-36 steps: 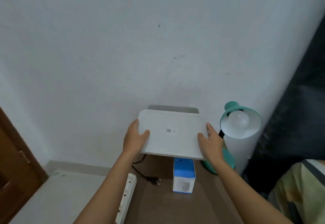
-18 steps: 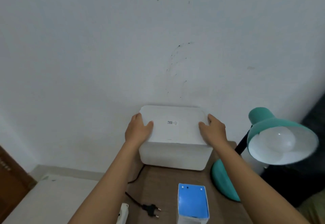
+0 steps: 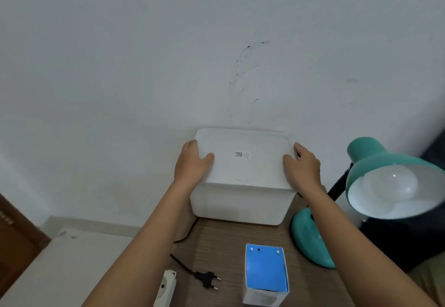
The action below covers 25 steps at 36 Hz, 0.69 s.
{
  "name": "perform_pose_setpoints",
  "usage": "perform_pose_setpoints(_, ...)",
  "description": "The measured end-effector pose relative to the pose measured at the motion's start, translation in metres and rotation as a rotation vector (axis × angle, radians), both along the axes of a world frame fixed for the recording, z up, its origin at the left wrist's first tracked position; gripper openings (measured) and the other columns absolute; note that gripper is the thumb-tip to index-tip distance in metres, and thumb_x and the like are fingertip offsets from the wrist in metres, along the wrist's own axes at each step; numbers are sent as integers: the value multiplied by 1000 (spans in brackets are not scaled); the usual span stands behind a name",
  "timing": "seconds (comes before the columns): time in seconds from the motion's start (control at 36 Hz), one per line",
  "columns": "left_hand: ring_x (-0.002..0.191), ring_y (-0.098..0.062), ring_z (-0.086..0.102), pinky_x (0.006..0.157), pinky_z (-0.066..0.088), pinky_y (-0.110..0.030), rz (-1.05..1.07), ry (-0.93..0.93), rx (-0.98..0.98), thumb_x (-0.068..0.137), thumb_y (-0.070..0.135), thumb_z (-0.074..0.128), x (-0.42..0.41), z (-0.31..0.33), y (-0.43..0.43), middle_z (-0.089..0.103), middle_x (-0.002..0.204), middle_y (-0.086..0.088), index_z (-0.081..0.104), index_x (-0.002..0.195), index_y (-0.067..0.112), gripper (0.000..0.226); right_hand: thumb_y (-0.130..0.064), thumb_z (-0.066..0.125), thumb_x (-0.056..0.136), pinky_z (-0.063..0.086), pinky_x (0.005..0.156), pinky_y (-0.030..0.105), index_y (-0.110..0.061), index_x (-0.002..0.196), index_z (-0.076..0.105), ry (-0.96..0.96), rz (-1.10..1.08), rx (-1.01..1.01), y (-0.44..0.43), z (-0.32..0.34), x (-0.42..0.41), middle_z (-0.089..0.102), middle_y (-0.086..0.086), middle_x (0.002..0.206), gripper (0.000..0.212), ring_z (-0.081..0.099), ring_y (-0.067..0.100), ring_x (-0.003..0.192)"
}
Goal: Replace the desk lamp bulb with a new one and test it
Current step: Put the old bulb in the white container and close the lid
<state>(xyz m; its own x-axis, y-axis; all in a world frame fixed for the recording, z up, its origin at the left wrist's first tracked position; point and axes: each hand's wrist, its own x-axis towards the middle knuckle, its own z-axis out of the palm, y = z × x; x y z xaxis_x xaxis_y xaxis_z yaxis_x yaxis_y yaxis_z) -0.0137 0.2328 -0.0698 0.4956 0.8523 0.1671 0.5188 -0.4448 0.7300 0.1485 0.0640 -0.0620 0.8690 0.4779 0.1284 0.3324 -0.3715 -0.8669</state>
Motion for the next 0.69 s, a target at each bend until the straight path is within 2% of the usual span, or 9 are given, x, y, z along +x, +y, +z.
perform_pose_setpoints(0.06, 88, -19, 44, 72, 32, -29, -4, 29, 4, 87, 30, 55, 2, -1, -1, 49, 125, -11, 46, 95, 5, 27, -12, 44, 87, 34, 56, 25, 4, 92, 52, 27, 6, -23, -1, -6, 5, 56, 7, 94, 19, 47, 19, 74)
perform_pose_setpoints(0.11, 89, -22, 47, 71, 34, -30, -6, 60, 6, 87, 32, 54, 3, -3, 1, 50, 123, -11, 47, 94, 4, 29, -16, 45, 86, 28, 55, 19, -11, 85, 42, 61, 2, -51, 1, -12, 10, 46, 2, 95, 7, 43, 16, 81)
perform_pose_setpoints(0.25, 92, -23, 50, 73, 37, -30, -26, 72, -3, 88, 35, 53, 2, -3, 2, 51, 121, -10, 51, 97, 4, 32, -20, 47, 84, 24, 55, 15, -35, 69, 27, 130, -27, -62, 3, -11, 15, 36, -9, 81, 30, 36, 14, 88)
perform_pose_setpoints(0.33, 90, -17, 45, 75, 35, -29, -28, 35, -11, 89, 34, 54, 0, -1, 1, 52, 123, -10, 52, 98, 6, 29, -20, 48, 85, 34, 63, 19, -13, 87, 48, 145, -14, -47, 1, -12, 13, 54, 5, 96, 8, 42, 16, 89)
perform_pose_setpoints(0.39, 90, -16, 42, 77, 33, -28, -28, -2, -33, 89, 31, 55, -2, 0, -3, 52, 125, -11, 48, 89, 18, 15, -27, 49, 81, 37, 77, 26, -5, 105, 54, 166, -2, -35, 1, -13, 14, 59, 11, 114, 32, 47, 17, 97)
perform_pose_setpoints(0.5, 114, -25, 50, 82, 31, -25, -30, -102, -126, 90, 26, 56, -5, 1, -4, 53, 123, -10, 52, 96, 23, 8, -26, 51, 85, 38, 89, 29, -9, 129, 51, 185, -4, -28, -3, -10, 11, 55, 9, 134, 47, 51, 27, 121)
perform_pose_setpoints(0.58, 126, -19, 45, 98, 37, -27, -21, -215, -258, 88, 30, 60, -10, -2, -3, 49, 136, -1, 49, 131, 17, 46, -24, 52, 88, 36, 98, 30, -16, 139, 41, 212, 2, 5, -9, -8, 4, 46, 3, 144, 53, 45, 24, 129)
perform_pose_setpoints(0.64, 108, -9, 52, 88, 41, -21, -15, -306, -308, 88, 30, 62, -14, -6, -5, 57, 119, 12, 52, 127, 20, 41, -24, 53, 89, 34, 101, 29, -18, 143, 36, 209, -4, 38, -14, -9, -2, 42, 0, 147, 57, 42, 21, 132)
perform_pose_setpoints(0.69, 85, 6, 50, 71, 36, -10, -16, -368, -332, 89, 26, 61, -18, -11, -11, 50, 93, 27, 54, 118, 23, 30, -24, 54, 90, 31, 96, 24, -19, 143, 36, 205, -10, 84, -20, -11, -11, 41, -1, 147, 57, 41, 20, 133)
